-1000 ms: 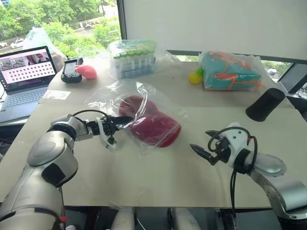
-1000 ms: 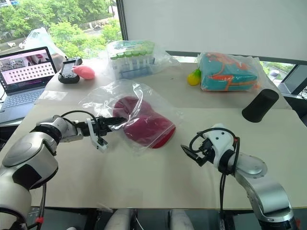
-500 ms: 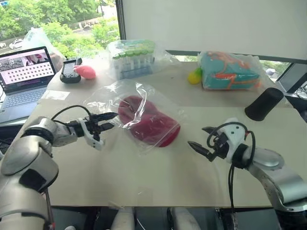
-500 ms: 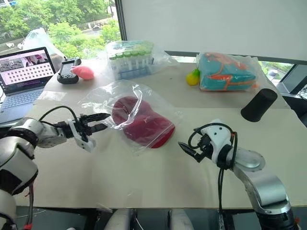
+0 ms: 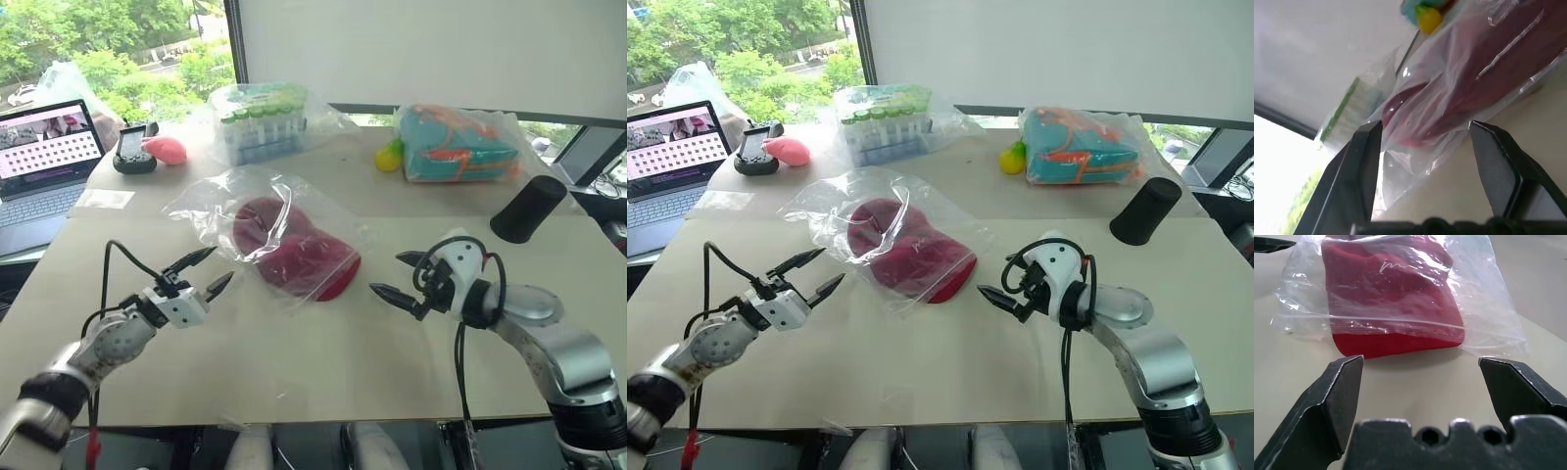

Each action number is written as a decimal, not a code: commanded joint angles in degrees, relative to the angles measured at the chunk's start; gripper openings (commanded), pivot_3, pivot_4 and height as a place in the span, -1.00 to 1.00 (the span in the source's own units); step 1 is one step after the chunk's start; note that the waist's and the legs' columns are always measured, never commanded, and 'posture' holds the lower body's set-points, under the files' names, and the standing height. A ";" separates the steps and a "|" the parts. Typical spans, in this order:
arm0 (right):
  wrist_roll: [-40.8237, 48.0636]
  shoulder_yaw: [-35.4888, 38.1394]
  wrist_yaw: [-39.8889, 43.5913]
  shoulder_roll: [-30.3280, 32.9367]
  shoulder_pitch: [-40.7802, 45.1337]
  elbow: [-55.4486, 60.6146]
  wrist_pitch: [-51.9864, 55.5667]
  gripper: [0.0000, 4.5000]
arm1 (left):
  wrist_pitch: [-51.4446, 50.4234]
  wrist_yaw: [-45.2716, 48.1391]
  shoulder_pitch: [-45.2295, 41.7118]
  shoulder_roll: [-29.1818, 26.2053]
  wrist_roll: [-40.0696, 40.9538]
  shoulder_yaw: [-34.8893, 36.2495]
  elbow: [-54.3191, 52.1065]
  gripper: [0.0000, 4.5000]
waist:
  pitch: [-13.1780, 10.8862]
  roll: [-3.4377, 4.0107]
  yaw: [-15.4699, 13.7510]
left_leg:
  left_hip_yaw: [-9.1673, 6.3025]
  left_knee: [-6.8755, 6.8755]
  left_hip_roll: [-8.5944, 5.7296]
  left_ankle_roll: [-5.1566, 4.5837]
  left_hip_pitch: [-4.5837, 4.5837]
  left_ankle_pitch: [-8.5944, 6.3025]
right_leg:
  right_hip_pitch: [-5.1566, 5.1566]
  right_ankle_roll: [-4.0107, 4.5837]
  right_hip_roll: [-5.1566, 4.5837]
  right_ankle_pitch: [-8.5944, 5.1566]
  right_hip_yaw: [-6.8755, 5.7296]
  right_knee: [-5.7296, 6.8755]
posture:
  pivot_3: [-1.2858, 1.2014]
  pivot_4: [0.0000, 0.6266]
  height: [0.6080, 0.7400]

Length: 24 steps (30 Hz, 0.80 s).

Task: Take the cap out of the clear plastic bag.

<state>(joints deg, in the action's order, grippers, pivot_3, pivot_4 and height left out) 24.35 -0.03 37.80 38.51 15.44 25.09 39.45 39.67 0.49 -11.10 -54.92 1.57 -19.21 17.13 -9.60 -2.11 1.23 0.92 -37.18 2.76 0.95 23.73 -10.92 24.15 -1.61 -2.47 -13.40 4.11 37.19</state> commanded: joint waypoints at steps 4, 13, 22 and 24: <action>0.25 0.71 0.90 0.05 1.53 -0.24 -0.32 1.00 | -26.74 5.60 10.09 1.74 17.87 12.27 -26.36 0.33 | 0.00 0.00 -0.05 | 0.03 0.01 0.02 0.00 -0.04 0.00 | -0.01 0.00 0.02 -0.01 0.01 -0.02 | 0.03 -0.52 1.00; -0.47 0.30 -0.86 -1.32 2.54 -0.80 0.23 1.00 | -50.55 31.08 -0.25 1.79 30.51 8.07 -39.10 0.33 | 0.00 0.01 -0.26 | 0.01 0.05 0.01 0.01 -0.02 0.01 | -0.01 -0.13 0.12 -0.12 0.04 -0.08 | 0.03 -0.52 1.00; -0.49 2.15 -3.61 -1.23 0.15 1.98 1.37 1.00 | -52.69 43.53 -10.39 11.26 18.39 -2.06 -30.48 0.33 | 0.01 0.01 -0.29 | 0.01 0.08 -0.04 0.00 0.01 0.01 | 0.00 -0.08 0.12 -0.17 0.08 -0.12 | 0.03 -0.52 1.00; -0.23 3.16 -4.48 -1.12 -0.66 3.09 2.02 1.00 | -52.34 44.71 -11.59 13.55 15.03 -3.95 -27.32 0.33 | 0.01 0.01 -0.35 | -0.02 0.06 -0.05 -0.01 -0.01 0.01 | -0.04 -0.12 0.12 -0.19 0.08 -0.12 | 0.03 -0.52 1.00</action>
<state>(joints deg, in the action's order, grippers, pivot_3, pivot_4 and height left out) 23.74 0.43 34.41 37.14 14.99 25.02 40.84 -13.80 44.11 -21.30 -42.52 20.11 -21.85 -12.16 -9.59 -2.10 0.89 0.89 -37.12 2.70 0.95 23.74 -10.91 24.12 -1.76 -2.35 -13.61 4.18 37.08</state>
